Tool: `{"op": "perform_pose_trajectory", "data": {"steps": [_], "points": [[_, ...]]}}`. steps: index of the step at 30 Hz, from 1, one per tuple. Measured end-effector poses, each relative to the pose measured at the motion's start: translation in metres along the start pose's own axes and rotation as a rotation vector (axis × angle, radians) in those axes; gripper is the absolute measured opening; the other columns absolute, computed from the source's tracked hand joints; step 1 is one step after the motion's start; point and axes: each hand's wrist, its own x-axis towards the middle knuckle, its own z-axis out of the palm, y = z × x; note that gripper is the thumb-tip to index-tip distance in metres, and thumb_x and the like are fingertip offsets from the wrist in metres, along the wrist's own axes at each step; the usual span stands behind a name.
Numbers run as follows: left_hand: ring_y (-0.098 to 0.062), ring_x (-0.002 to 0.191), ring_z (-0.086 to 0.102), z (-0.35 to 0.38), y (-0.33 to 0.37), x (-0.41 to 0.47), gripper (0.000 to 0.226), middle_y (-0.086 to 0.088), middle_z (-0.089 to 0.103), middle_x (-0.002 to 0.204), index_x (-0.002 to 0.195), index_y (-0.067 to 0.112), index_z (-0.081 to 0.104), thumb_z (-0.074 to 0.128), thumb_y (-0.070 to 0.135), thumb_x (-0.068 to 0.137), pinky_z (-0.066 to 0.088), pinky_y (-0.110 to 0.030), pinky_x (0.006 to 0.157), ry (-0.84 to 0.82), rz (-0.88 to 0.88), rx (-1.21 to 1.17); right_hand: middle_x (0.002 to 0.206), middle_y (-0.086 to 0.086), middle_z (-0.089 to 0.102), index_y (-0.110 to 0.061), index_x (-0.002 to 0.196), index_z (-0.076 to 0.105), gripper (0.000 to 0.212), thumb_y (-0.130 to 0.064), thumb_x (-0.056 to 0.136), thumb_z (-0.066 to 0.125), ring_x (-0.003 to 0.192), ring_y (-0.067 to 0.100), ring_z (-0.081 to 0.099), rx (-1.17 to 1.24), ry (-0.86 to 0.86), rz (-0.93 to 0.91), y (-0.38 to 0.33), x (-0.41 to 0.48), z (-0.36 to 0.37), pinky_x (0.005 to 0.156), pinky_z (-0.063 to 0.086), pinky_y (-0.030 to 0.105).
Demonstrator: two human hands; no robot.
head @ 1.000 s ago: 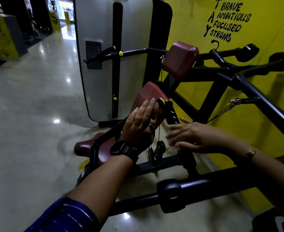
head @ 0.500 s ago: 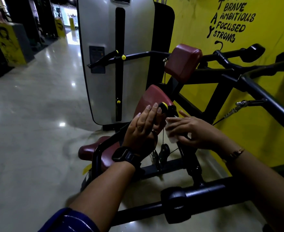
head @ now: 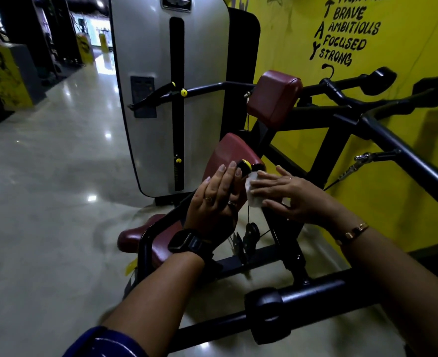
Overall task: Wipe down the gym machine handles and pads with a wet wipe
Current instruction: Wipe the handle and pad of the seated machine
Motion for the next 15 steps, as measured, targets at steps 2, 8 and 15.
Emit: {"op": "perform_pose_trajectory", "data": {"steps": [2, 8, 15], "points": [[-0.019, 0.131, 0.048, -0.0010, -0.0005, 0.0007, 0.047, -0.006, 0.056, 0.140, 0.141, 0.009, 0.045, 0.032, 0.024, 0.099, 0.040, -0.034, 0.104, 0.000, 0.002, 0.005, 0.145, -0.013, 0.036, -0.022, 0.135, 0.053, 0.051, -0.046, 0.093, 0.036, 0.144, 0.009, 0.021, -0.052, 0.041, 0.022, -0.0025, 0.0049, 0.0027, 0.120, 0.008, 0.037], [-0.021, 0.130, 0.048, -0.0014, 0.0018, 0.0016, 0.046, -0.008, 0.056, 0.139, 0.143, 0.008, 0.041, 0.028, 0.023, 0.102, 0.038, -0.035, 0.105, 0.004, -0.022, -0.016, 0.141, -0.011, 0.047, -0.020, 0.128, 0.061, 0.036, -0.027, 0.093, 0.056, 0.141, 0.000, 0.022, 0.047, -0.006, -0.018, -0.0032, -0.0009, 0.0032, 0.120, 0.010, 0.031], [-0.021, 0.132, 0.048, -0.0038, 0.0009, 0.0021, 0.046, -0.009, 0.052, 0.143, 0.141, 0.007, 0.046, 0.029, 0.025, 0.101, 0.033, -0.034, 0.110, -0.028, -0.037, -0.026, 0.147, -0.017, 0.027, -0.022, 0.139, 0.048, 0.044, -0.026, 0.095, 0.057, 0.144, 0.000, 0.009, 0.114, 0.013, 0.107, -0.0066, 0.0083, 0.0043, 0.118, 0.011, 0.024]]}}
